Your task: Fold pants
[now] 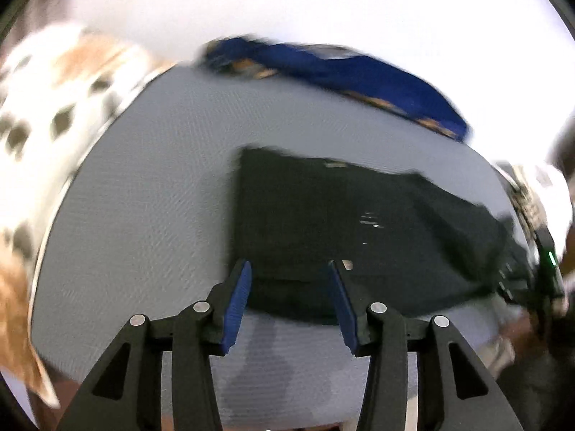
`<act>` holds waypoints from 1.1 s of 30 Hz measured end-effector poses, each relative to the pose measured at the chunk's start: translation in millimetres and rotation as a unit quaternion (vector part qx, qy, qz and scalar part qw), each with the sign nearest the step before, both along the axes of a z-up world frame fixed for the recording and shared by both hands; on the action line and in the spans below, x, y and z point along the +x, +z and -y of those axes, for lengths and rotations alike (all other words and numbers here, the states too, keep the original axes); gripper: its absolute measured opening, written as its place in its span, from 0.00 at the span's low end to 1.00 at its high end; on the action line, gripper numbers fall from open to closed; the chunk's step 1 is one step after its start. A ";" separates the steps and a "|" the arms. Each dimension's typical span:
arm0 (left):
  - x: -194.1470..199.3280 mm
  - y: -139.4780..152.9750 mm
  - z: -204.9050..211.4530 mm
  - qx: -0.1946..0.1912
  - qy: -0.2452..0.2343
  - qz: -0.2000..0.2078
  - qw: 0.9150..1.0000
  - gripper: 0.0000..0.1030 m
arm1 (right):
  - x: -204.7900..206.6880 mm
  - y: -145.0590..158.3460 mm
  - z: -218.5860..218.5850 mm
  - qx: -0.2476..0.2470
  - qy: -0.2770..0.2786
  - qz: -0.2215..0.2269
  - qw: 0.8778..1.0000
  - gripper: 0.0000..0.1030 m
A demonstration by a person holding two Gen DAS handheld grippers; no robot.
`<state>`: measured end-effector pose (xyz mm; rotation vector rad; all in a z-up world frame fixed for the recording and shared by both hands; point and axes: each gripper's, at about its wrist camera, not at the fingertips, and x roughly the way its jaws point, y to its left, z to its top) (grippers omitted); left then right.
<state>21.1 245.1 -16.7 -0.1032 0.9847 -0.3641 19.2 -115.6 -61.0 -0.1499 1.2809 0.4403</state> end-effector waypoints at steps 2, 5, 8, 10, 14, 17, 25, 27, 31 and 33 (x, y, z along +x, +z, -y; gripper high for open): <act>-5.0 4.9 33.1 0.004 -0.053 0.014 0.998 0.45 | 2.6 0.7 -0.7 0.002 -0.002 -0.007 1.000 0.08; -10.1 -1.2 97.4 -0.010 -0.146 0.005 0.989 0.45 | 8.5 -0.1 -0.9 0.016 -0.012 -0.016 1.000 0.08; -16.9 -9.1 155.7 -0.012 -0.218 -0.002 0.976 0.45 | 10.4 -3.0 5.1 0.044 -0.031 -0.027 0.998 0.08; -21.4 -16.6 188.0 -0.010 -0.255 -0.009 0.967 0.45 | 11.3 -3.6 9.2 0.065 -0.045 -0.033 0.996 0.08; -24.8 -30.2 237.9 0.009 -0.310 -0.016 0.950 0.45 | 12.8 -2.8 8.2 0.076 -0.051 -0.033 0.995 0.08; -26.5 -38.3 260.6 0.023 -0.331 -0.020 0.943 0.45 | 14.5 -1.3 7.7 0.089 -0.056 -0.036 0.994 0.08; -25.9 -54.9 290.0 0.033 -0.338 -0.040 0.940 0.42 | 19.3 3.9 15.9 0.129 -0.069 -0.037 0.989 0.08; -24.1 -59.9 292.5 0.043 -0.333 -0.037 0.941 0.20 | 20.7 4.1 17.3 0.137 -0.068 -0.036 0.988 0.12; -14.8 -69.0 286.3 0.036 -0.312 -0.048 0.948 0.08 | 21.0 2.2 26.5 0.156 -0.080 -0.044 0.984 0.22; -15.2 -70.5 282.9 0.033 -0.310 -0.049 0.949 0.07 | 20.6 6.1 36.9 0.174 -0.091 -0.044 0.979 0.25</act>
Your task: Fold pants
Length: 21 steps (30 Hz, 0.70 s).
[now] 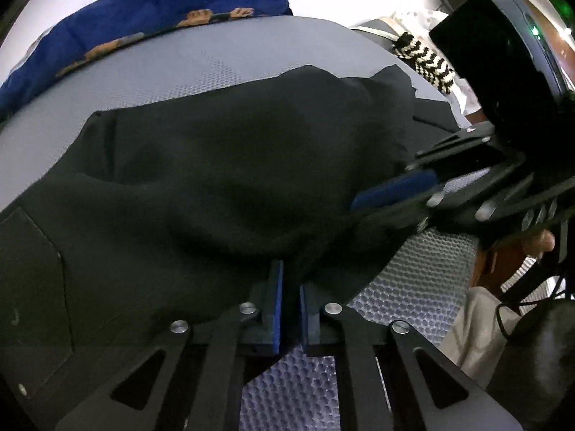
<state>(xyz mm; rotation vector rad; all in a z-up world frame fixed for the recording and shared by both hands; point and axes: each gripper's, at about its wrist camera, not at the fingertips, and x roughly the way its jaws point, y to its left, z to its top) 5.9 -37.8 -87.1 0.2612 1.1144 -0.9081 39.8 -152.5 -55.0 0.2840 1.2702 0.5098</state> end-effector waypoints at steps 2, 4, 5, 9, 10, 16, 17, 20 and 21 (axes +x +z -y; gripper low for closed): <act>-1.5 -1.0 -1.5 0.001 0.005 0.000 1.000 0.07 | -3.2 12.1 19.7 0.018 -0.026 0.012 0.999 0.35; -2.0 -1.3 -3.9 -0.002 0.007 -0.001 1.000 0.07 | -5.6 25.1 47.3 0.009 -0.066 0.033 0.997 0.39; -1.1 -0.9 -4.3 -0.004 0.011 -0.005 1.000 0.07 | -6.0 28.0 59.8 0.004 -0.084 0.039 0.996 0.39; 3.2 -1.3 -3.1 -0.011 0.020 -0.016 1.000 0.07 | -9.8 28.7 143.9 -0.012 -0.203 0.037 0.979 0.32; 3.7 -1.4 -3.7 -0.010 0.021 -0.016 1.000 0.07 | -11.9 24.4 171.7 -0.017 -0.243 0.031 0.969 0.30; 5.6 -1.5 -2.5 -0.009 0.031 -0.024 0.999 0.07 | -20.5 -3.7 272.2 0.015 -0.390 0.000 0.921 0.24; 5.9 -1.7 -2.5 -0.008 0.035 -0.026 0.999 0.07 | -20.4 -5.7 279.5 0.017 -0.400 -0.003 0.916 0.24; 7.3 -1.7 -2.7 -0.009 0.042 -0.030 0.999 0.07 | -19.1 -14.1 293.5 0.024 -0.430 -0.023 0.902 0.21; 7.5 -1.7 -2.9 -0.009 0.044 -0.031 0.998 0.07 | -21.6 -14.8 296.2 0.035 -0.439 -0.024 0.897 0.21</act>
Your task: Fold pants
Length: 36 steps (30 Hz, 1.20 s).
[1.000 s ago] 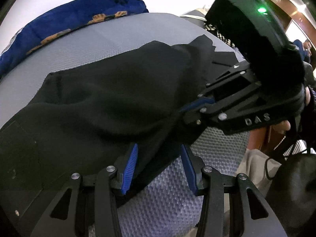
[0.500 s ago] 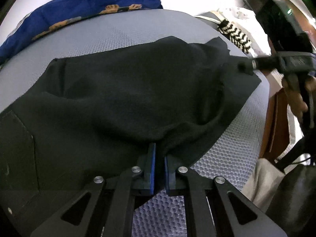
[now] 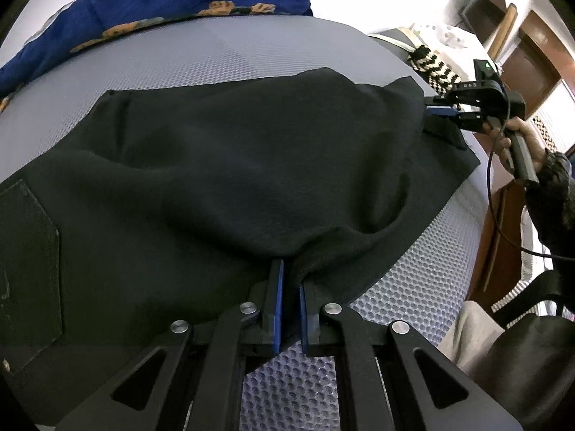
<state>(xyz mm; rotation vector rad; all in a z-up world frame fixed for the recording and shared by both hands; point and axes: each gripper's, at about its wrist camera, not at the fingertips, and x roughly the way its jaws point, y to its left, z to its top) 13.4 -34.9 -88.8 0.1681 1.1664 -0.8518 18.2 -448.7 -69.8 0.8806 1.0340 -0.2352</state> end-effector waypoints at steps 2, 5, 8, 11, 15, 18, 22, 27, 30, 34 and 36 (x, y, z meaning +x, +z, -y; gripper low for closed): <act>0.0 -0.1 -0.4 0.000 0.003 -0.001 1.000 0.07 | -5.1 0.9 1.6 -0.002 0.003 0.006 1.000 0.20; 0.4 -0.3 -1.4 -0.002 0.006 -0.004 1.000 0.07 | -3.7 -6.0 3.0 0.007 -0.003 0.004 1.000 0.20; 1.1 -0.3 -1.7 -0.001 0.007 -0.008 1.000 0.07 | 8.2 -10.7 3.4 0.011 -0.012 0.011 1.000 0.18; 0.4 -0.7 -1.4 0.001 0.007 -0.006 1.000 0.08 | 18.7 -13.9 8.4 0.015 -0.025 0.012 1.000 0.08; 0.6 -1.1 -3.1 -0.003 0.010 -0.007 1.000 0.08 | 28.5 -7.3 13.7 0.021 -0.030 0.017 0.999 0.04; 0.2 -1.6 -4.2 -0.006 0.009 -0.007 1.000 0.08 | 39.8 18.8 8.7 0.019 -0.027 0.044 0.998 0.04; 0.4 -1.6 -6.9 -0.014 0.014 -0.011 1.000 0.08 | 64.6 69.4 -3.9 0.008 -0.011 0.086 0.996 0.04; 1.4 -2.9 -13.7 -0.023 0.020 -0.013 0.999 0.08 | 88.7 127.1 -24.9 -0.013 0.014 0.131 0.991 0.04; 3.9 -4.9 -18.5 -0.033 0.028 -0.019 0.999 0.07 | 101.0 155.2 -43.2 -0.022 0.042 0.149 0.988 0.04; 6.3 -6.2 -23.8 -0.040 0.032 -0.025 0.998 0.07 | 107.1 170.0 -57.3 -0.032 0.059 0.154 0.986 0.04; 8.3 -6.4 -25.6 -0.043 0.032 -0.025 0.998 0.07 | 110.4 175.8 -60.4 -0.032 0.062 0.152 0.986 0.04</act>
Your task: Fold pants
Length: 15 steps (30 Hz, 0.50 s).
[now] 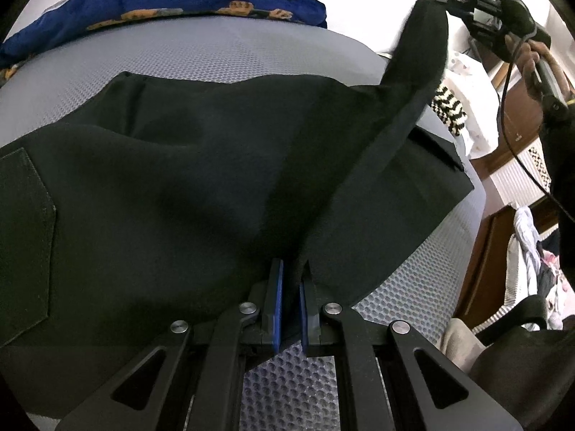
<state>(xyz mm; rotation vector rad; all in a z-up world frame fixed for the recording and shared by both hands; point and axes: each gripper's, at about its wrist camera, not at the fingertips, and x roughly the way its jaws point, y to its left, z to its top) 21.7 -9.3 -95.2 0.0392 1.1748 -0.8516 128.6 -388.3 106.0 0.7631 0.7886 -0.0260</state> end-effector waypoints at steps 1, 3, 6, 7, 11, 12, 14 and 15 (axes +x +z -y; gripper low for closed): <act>0.5 0.1 -1.0 -0.001 0.001 -0.001 1.000 0.07 | 2.0 5.0 -2.0 -0.003 0.001 0.001 1.000 0.04; 1.4 0.9 -3.7 -0.004 0.004 -0.001 1.000 0.07 | -0.1 14.6 -6.8 -0.004 0.006 0.012 1.000 0.04; 2.5 -0.1 -7.7 -0.009 0.006 -0.004 1.000 0.07 | -8.9 33.6 -20.5 -0.005 0.018 0.034 0.999 0.04; 2.7 -0.7 -8.7 -0.010 0.006 -0.005 1.000 0.07 | -13.8 38.8 -25.5 -0.007 0.024 0.038 0.999 0.04; 3.6 0.1 -11.7 -0.011 0.001 -0.003 1.000 0.07 | -19.3 44.4 -40.2 -0.037 0.045 0.029 0.998 0.04; 3.8 0.7 -11.7 -0.010 0.001 -0.003 1.000 0.07 | -18.7 44.2 -43.5 -0.039 0.050 0.027 0.998 0.04; 3.6 1.1 -11.9 -0.011 0.003 -0.003 1.000 0.07 | -16.8 47.9 -53.0 -0.040 0.060 0.028 0.997 0.04; 3.0 1.1 -11.7 -0.011 0.004 -0.002 1.000 0.07 | -15.2 51.2 -58.4 -0.040 0.067 0.031 0.996 0.04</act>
